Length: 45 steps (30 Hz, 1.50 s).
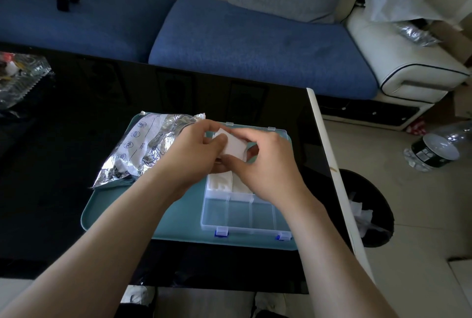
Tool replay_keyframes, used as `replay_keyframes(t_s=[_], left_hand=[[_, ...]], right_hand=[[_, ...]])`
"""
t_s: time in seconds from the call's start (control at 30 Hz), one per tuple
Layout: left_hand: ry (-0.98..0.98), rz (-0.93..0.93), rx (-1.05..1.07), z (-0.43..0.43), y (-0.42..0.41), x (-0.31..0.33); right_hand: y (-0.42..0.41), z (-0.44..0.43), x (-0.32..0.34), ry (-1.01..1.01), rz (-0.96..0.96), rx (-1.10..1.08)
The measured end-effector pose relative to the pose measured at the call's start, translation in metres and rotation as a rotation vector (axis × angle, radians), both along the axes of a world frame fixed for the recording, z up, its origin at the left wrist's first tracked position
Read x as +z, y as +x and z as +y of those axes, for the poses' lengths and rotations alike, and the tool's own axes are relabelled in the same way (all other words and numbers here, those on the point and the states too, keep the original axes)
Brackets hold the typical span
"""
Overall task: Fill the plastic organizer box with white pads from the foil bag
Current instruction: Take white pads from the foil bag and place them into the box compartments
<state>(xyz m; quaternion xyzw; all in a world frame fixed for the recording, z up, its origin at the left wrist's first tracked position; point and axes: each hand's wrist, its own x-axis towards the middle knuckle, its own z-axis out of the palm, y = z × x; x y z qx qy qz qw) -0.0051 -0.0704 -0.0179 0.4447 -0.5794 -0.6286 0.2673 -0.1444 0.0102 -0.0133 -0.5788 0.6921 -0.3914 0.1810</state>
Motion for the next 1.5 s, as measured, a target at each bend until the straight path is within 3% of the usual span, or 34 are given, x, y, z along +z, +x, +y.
replay_keyframes(t_s=[0.23, 0.4, 0.57, 0.8, 1.07, 1.17, 1.5], left_hand=[[0.042, 0.019, 0.029, 0.001, 0.0, 0.002], [-0.006, -0.023, -0.045, 0.003, 0.001, 0.002], [-0.187, -0.299, -0.219, 0.011, 0.002, 0.003], [-0.39, -0.426, -0.228, 0.009, 0.002, -0.004], [-0.657, -0.699, -0.393, 0.009, 0.008, -0.014], [-0.652, -0.784, -0.483, 0.012, 0.01, -0.015], [-0.675, -0.82, -0.522, 0.013, 0.013, -0.02]], right_hand=[[-0.003, 0.0, -0.004, 0.045, 0.096, 0.067], [-0.004, -0.002, -0.003, 0.072, -0.033, 0.023], [-0.009, -0.001, -0.009, 0.133, 0.108, -0.033], [-0.009, -0.002, -0.011, 0.274, -0.01, -0.067], [-0.026, 0.002, -0.034, 0.536, -0.176, -0.338], [-0.022, -0.001, -0.04, 0.517, -0.151, -0.368], [-0.007, -0.004, -0.046, 0.534, 0.067, -0.336]])
